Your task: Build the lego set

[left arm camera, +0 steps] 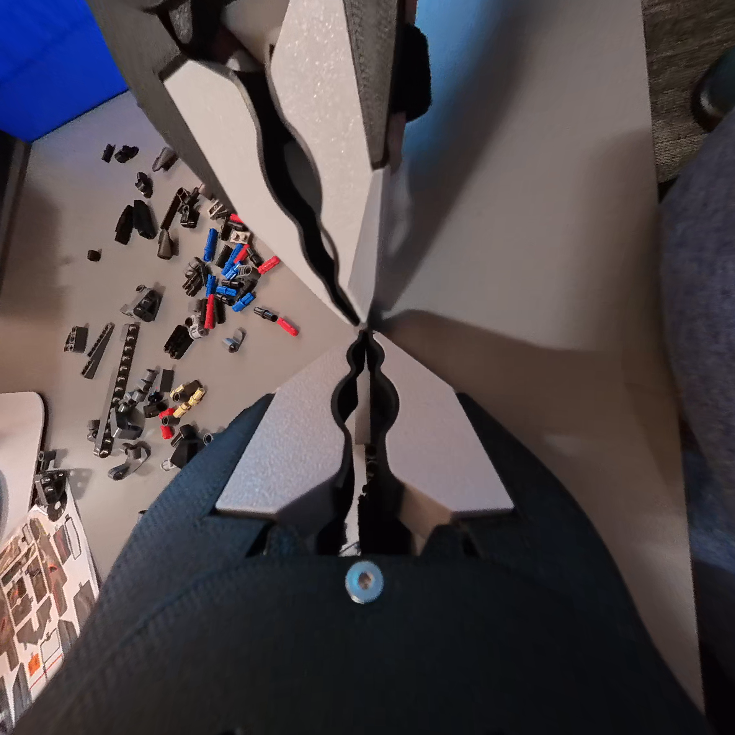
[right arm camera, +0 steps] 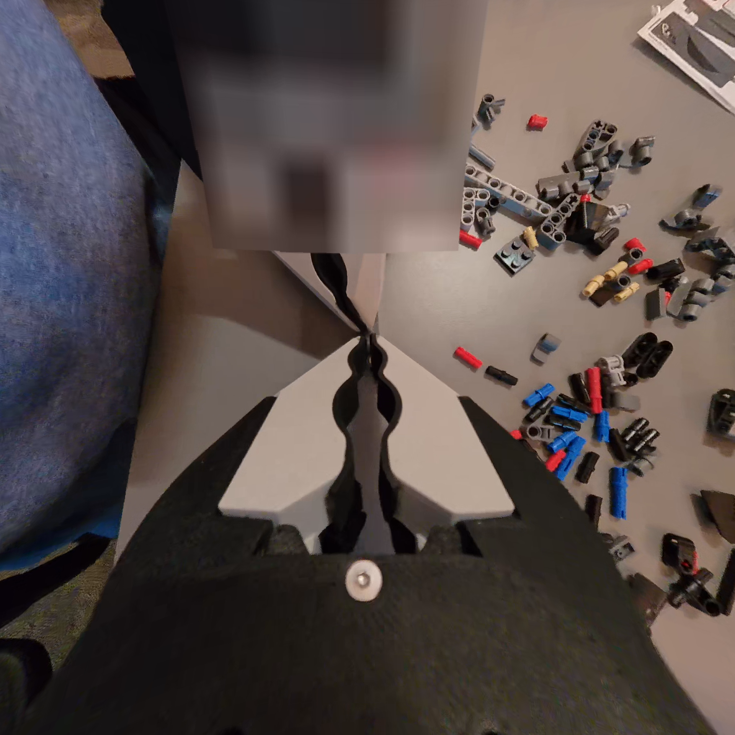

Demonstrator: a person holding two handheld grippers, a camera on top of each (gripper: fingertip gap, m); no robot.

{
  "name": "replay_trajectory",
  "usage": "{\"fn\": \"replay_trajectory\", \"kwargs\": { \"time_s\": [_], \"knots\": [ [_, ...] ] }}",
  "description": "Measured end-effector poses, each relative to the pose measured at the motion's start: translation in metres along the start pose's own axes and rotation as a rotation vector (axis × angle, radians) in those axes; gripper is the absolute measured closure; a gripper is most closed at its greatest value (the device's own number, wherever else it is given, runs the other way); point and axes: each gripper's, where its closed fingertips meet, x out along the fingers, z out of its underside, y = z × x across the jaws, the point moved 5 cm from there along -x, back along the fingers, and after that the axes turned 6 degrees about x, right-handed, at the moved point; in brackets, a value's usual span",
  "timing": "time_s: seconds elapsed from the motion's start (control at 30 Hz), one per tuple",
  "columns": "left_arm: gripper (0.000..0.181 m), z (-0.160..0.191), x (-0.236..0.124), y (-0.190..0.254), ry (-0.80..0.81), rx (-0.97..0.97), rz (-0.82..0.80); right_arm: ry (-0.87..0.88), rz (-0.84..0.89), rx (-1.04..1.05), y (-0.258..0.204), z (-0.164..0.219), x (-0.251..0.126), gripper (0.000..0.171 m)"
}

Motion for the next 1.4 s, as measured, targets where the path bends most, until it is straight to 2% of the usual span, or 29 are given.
{"fn": "replay_trajectory", "kwargs": {
  "time_s": [0.47, 0.6, 0.7, 0.93, 1.17, 1.4],
  "knots": [
    [0.181, 0.001, 0.0, -0.001, 0.02, -0.036, 0.015, -0.076, 0.005, 0.01, 0.001, -0.003, 0.005, 0.171],
    [0.181, 0.004, -0.004, -0.003, 0.043, -0.083, 0.024, -0.012, -0.033, 0.075, 0.005, -0.007, -0.003, 0.171],
    [0.169, 0.0, -0.019, -0.005, 0.107, -0.144, 0.043, 0.067, -0.016, 0.103, 0.008, -0.014, -0.024, 0.166],
    [0.158, 0.014, -0.034, -0.008, 0.048, -0.174, 0.01, 0.048, 0.069, 0.087, 0.007, -0.005, -0.035, 0.162],
    [0.167, 0.029, -0.02, -0.001, -0.025, -0.211, 0.066, 0.003, 0.085, 0.028, 0.002, -0.003, -0.013, 0.157],
    [0.175, 0.028, -0.016, 0.001, -0.029, -0.207, 0.071, -0.023, 0.068, -0.008, 0.005, -0.009, 0.003, 0.171]
  ]
}}
